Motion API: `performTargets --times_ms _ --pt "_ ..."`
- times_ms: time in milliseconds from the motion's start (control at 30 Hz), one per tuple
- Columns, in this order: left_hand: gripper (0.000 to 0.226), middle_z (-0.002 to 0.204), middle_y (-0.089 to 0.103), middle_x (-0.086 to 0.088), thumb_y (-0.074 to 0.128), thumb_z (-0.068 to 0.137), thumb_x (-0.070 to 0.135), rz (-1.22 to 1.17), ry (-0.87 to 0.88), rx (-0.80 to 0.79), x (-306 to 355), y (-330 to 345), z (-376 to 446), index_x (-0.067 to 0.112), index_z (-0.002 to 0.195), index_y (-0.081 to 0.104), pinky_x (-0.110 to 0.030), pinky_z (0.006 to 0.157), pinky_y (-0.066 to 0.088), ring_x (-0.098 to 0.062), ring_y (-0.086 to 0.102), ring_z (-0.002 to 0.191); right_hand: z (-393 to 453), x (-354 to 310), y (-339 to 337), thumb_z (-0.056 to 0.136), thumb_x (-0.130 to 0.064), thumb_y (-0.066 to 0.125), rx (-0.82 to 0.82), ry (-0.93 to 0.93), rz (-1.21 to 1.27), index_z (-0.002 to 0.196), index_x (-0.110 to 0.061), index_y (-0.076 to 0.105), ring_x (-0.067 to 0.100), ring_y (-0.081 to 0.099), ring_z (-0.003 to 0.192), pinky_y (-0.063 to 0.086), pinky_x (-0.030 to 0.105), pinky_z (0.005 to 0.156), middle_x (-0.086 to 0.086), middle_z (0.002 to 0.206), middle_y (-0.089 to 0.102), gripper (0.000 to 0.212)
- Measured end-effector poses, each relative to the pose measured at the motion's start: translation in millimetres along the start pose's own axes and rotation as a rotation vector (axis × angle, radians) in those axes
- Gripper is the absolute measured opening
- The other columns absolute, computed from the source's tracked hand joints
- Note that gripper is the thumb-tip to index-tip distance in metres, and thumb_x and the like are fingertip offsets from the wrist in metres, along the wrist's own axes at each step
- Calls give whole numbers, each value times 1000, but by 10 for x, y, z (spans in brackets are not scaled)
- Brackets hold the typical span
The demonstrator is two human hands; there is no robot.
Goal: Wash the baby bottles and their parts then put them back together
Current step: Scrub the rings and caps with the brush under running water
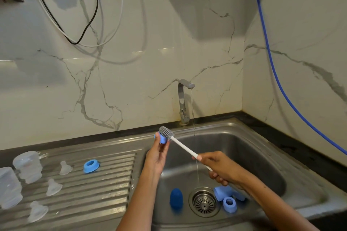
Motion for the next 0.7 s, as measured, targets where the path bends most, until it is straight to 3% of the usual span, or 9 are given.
performTargets --times_ms 67,167,267,400,467,533,600,700 --pt "18 108 64 -18 60 90 13 -30 -7 20 10 -6 -3 -4 96 60 -34 80 57 -27 63 101 -14 16 -10 96 -48 48 -21 -4 -8 126 -35 57 4 34 39 31 18 38 -6 52 43 34" --pt "19 106 67 -23 64 82 7 53 -69 -42 -98 50 -65 -4 97 63 -33 68 61 -26 69 91 43 0 15 99 -44 45 71 -29 -36 126 -32 57 1 35 37 31 18 38 -4 55 44 32" --pt "20 107 66 -23 65 82 7 35 -72 -33 -130 68 -86 -3 99 62 -32 68 61 -26 68 92 68 -20 36 99 -43 44 71 -16 -22 126 -35 56 1 35 38 30 18 38 -3 57 44 30" --pt "14 114 61 -18 61 90 12 5 3 74 -7 -47 -27 0 96 59 -35 88 55 -25 63 102 -30 15 -87 97 -46 49 -42 10 -29 114 -36 62 2 32 39 29 16 38 -9 49 42 24" --pt "18 114 61 -17 60 90 11 150 53 78 25 -104 -4 -1 103 58 -37 95 49 -26 59 109 -70 42 -179 96 -46 50 -30 -10 -74 101 -35 65 2 33 39 29 17 38 -10 48 42 20" --pt "32 111 61 -18 63 86 1 405 149 94 32 -150 1 -4 116 55 -36 94 48 -24 61 98 -79 54 -249 96 -46 50 27 -56 -90 91 -36 65 3 33 39 30 18 39 -8 50 43 19" --pt "45 110 64 -21 72 75 -7 648 282 130 33 -173 -11 -6 118 56 -30 84 51 -23 63 89 -69 58 -305 96 -45 51 78 -96 -85 88 -40 65 3 34 39 30 17 39 -7 51 44 17" --pt "45 92 71 -8 84 63 2 988 465 47 44 -135 -46 4 104 66 -13 61 52 -14 65 78 -48 79 -379 95 -44 54 65 -98 -143 90 -41 68 3 36 41 32 18 41 -8 49 44 15"
Point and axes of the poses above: each hand's wrist, its own z-axis towards the middle knuckle, its own y-axis out of the palm, x = y × z, the point moved 2 cm from there along z, towards the middle knuckle
